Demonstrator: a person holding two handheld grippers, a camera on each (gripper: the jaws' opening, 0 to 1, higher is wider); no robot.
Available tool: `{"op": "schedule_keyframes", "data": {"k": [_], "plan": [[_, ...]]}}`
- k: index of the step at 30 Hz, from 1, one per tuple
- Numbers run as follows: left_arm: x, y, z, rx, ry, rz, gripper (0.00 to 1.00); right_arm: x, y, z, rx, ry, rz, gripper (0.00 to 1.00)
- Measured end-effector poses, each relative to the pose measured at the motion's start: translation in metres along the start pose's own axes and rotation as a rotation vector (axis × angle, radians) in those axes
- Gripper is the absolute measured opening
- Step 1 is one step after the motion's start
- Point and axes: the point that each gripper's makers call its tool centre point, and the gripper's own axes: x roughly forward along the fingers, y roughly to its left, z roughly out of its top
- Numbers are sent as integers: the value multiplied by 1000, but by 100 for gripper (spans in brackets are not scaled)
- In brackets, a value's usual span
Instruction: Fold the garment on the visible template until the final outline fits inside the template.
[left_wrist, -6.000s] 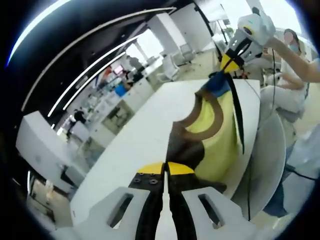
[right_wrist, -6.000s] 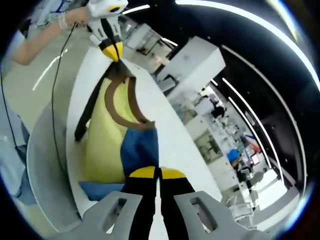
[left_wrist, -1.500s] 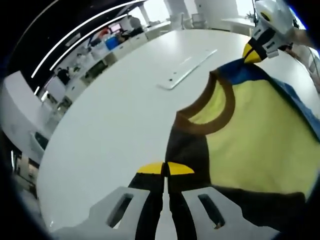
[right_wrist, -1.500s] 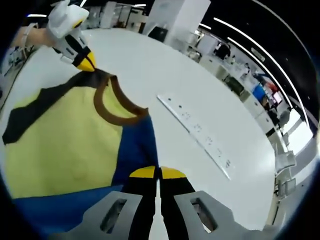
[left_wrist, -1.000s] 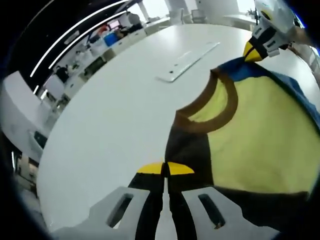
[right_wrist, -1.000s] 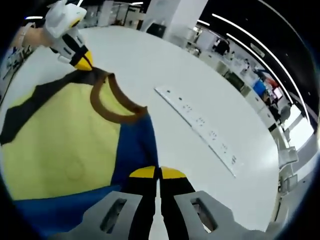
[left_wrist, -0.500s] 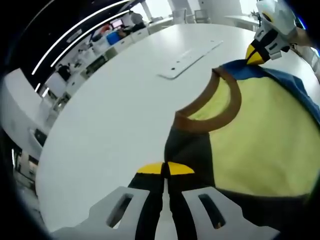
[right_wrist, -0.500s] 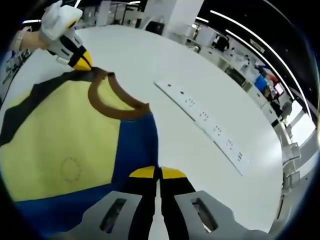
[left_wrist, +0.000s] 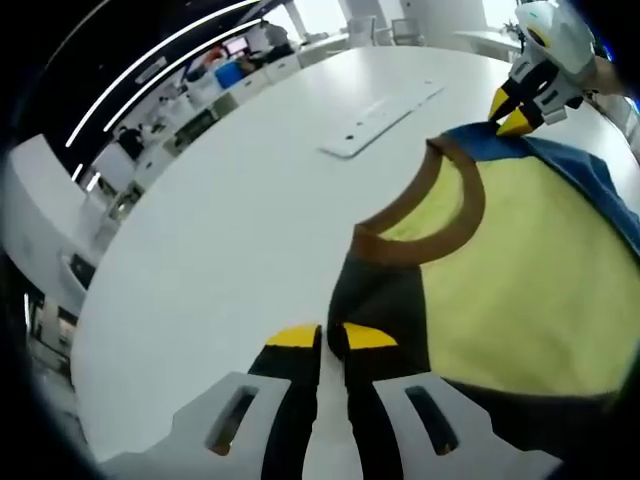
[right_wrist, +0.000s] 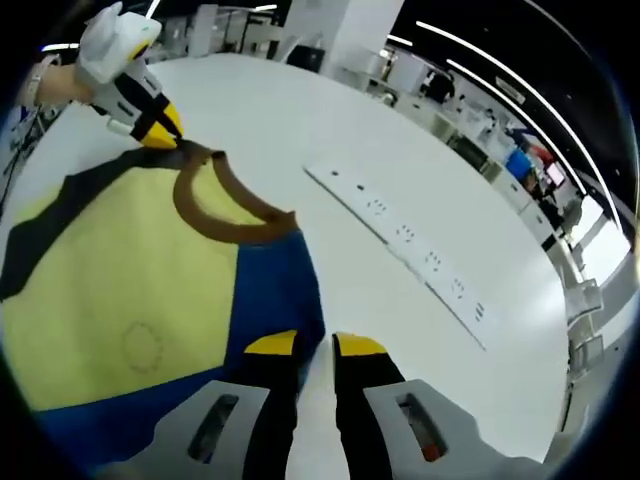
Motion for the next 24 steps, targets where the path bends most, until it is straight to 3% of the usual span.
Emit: {"op": "schedule_keyframes", "data": {"k": [6, 12, 16, 18, 24], "plan": [[-15, -1, 1, -56, -28, -22, 17, -13, -5, 5, 48, -24, -7, 14], [-29, -12, 1, -61, -33, -67, 26, -25, 10, 10, 106, -48, 24, 21], [-39, -19, 2, -87, -41, -100, 33, -29, 16, 24, 157, -101, 52, 25], [-44, -27, 1, -115, -36, -141, 38, -35, 20, 25, 155, -103, 53, 28], [-62, -38, 4, -160, -83, -172, 46, -42, 30, 27, 144, -112, 58, 42]]}}
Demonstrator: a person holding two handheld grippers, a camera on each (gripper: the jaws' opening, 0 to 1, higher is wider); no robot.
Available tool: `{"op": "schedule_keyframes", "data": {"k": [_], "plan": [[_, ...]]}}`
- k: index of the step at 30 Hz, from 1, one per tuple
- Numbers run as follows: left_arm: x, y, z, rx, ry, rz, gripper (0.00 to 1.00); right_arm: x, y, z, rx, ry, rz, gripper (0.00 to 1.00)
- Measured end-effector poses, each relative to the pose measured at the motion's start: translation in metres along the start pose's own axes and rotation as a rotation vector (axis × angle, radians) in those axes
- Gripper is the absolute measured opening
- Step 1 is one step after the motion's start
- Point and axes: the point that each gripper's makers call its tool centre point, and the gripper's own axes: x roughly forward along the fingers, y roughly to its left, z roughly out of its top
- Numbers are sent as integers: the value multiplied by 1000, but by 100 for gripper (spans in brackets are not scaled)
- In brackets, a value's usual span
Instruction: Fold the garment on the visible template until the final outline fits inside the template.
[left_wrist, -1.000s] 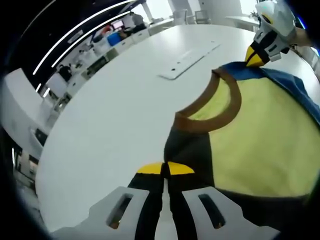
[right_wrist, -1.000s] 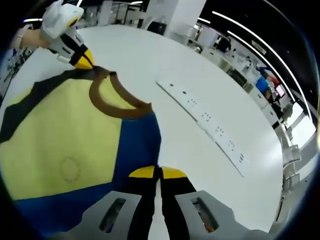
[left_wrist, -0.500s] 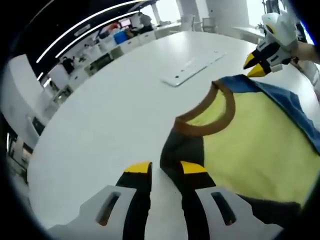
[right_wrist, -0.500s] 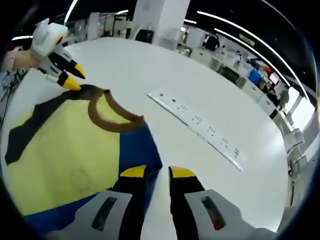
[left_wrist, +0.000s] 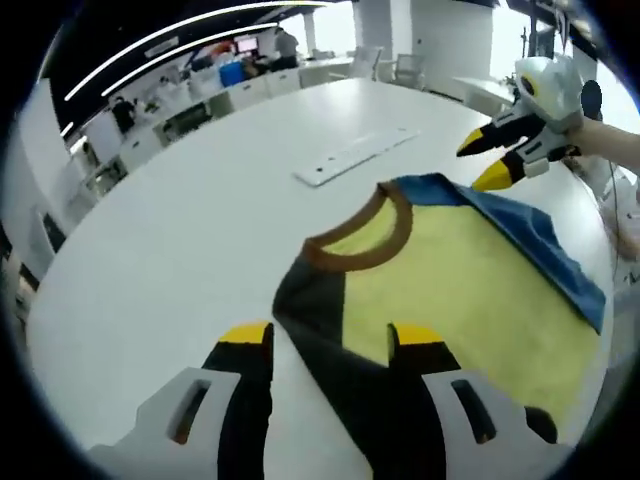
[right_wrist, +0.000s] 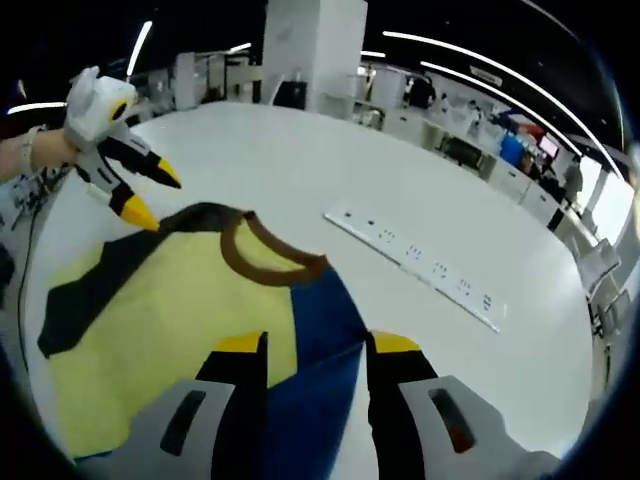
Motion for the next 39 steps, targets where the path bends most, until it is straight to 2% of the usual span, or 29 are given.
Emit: {"op": "schedule_keyframes", "data": {"k": [7, 10, 14, 18, 24, 27, 32, 36, 39], "plan": [[-14, -7, 0, -4, -8, -11, 54, -11, 11, 0, -1, 0, 8, 53], [-22, -16, 2, -13, -20, -36, 59, -21, 23, -1, -19, -5, 8, 60], [-29, -22, 0, 9, -18, -36, 65, -26, 28, -3, -17, -11, 20, 63], [-39, -32, 0, 5, -47, -53, 71, -32, 36, -7, -13, -9, 24, 69], [-51, -40, -3, 26, -37, -66, 76, -47, 45, -8, -5, -21, 38, 76], [-58, -46, -2, 18, -44, -86, 79, -53, 50, -8, -19, -27, 37, 82], [-68, -55, -3, 48, -44, -91, 85, -61, 58, -8, -45, -25, 49, 87], [-74, -61, -3, 52, -51, -103, 88, -67, 63, -6, -52, -33, 50, 96], [-79, -64, -3, 60, -52, -104, 88, -73, 69, -6, -55, -37, 61, 96]]}}
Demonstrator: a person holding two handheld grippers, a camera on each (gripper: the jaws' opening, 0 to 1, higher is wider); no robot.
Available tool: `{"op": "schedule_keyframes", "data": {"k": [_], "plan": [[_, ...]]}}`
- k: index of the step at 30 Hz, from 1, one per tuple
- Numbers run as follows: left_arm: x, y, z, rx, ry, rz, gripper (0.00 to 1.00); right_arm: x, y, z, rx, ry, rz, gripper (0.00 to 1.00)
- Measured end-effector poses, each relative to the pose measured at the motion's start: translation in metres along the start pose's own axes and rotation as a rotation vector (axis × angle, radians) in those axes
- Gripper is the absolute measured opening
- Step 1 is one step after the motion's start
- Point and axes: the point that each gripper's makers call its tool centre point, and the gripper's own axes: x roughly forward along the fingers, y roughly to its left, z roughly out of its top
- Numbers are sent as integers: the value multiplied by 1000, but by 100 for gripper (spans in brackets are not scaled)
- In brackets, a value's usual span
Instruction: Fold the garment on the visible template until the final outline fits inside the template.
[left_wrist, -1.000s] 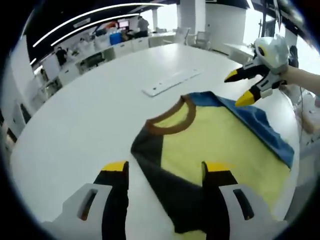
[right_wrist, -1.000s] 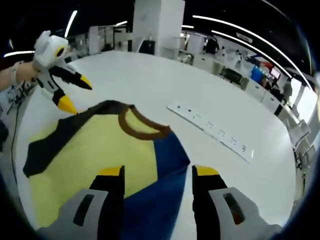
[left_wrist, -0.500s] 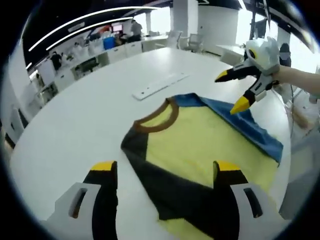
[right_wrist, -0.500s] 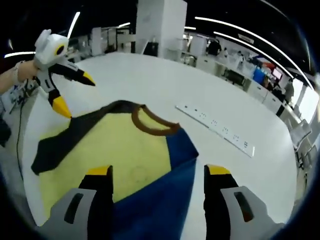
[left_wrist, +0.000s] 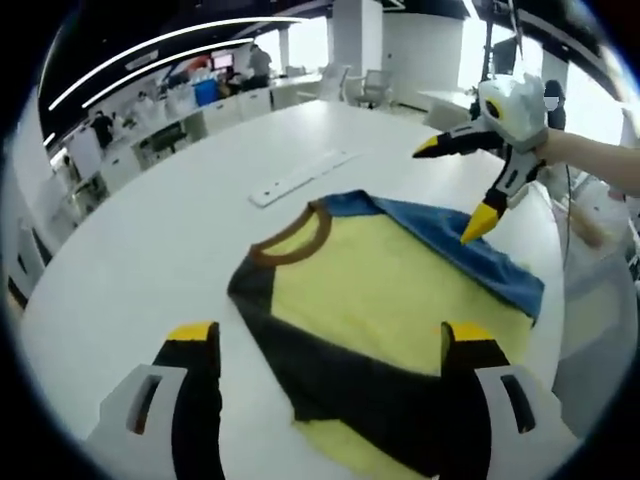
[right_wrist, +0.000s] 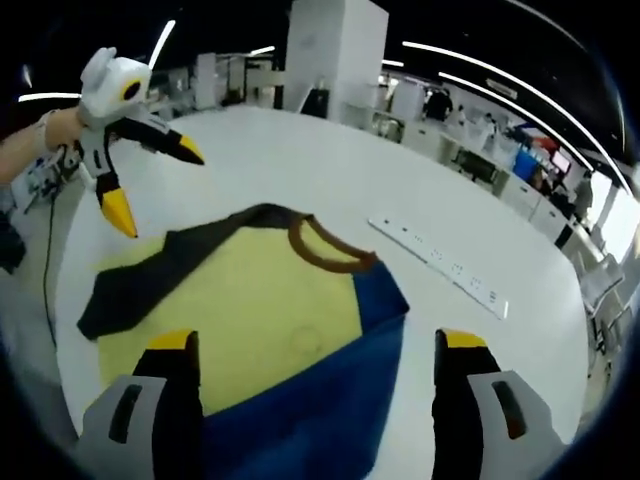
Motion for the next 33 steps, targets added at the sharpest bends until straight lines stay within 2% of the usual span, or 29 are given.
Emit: {"op": "schedule_keyframes", "data": {"k": [7, 10, 15, 17, 33], "plan": [[-9, -12, 5, 13, -21, -22, 93, -9, 10, 2, 6, -9, 20, 100], [-14, -10, 7, 13, -27, 3, 95, -15, 14, 2, 2, -5, 28, 100], [-20, -11, 6, 11, -21, 1, 97, -22, 15, 3, 11, -20, 29, 100], [-23, -16, 6, 18, -21, -18, 99, -24, 18, 1, 20, -20, 32, 100], [-41, -33, 9, 17, -43, -29, 100, -44, 36, -3, 27, -26, 29, 100]]}}
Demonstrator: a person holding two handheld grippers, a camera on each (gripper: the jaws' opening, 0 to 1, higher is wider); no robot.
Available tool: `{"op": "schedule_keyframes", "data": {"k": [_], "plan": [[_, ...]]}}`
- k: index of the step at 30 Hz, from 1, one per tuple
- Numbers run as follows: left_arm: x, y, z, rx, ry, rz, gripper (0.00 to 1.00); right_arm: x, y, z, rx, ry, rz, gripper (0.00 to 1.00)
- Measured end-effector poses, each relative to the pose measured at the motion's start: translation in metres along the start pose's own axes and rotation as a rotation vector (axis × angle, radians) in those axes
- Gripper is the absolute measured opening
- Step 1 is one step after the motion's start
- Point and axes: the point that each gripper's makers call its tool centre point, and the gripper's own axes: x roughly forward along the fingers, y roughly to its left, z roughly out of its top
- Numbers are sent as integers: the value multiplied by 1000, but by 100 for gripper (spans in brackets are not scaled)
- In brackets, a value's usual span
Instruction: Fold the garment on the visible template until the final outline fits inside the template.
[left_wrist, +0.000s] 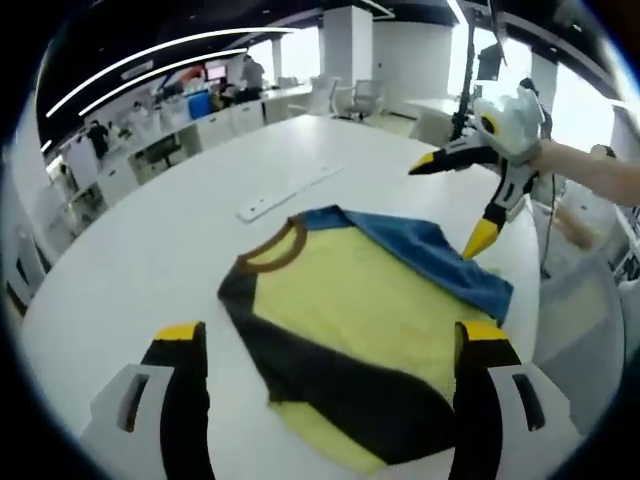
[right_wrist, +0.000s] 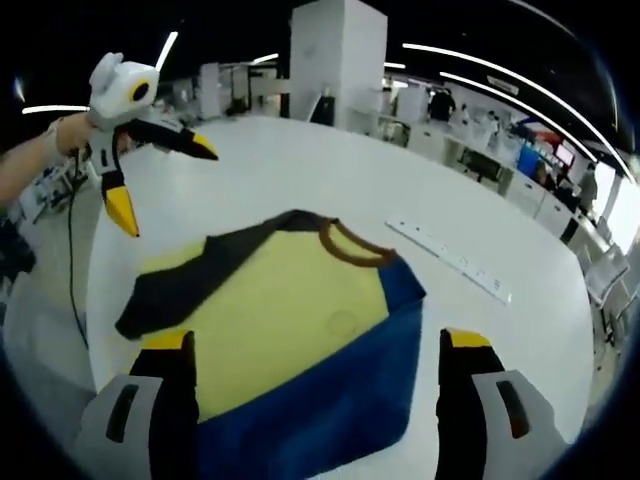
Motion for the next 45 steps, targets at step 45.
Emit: {"op": "schedule_keyframes", "data": {"k": [45], "plan": [[-50, -47, -28, -45, -41, 38, 100, -61, 50, -6, -46, -51, -11, 100]]}}
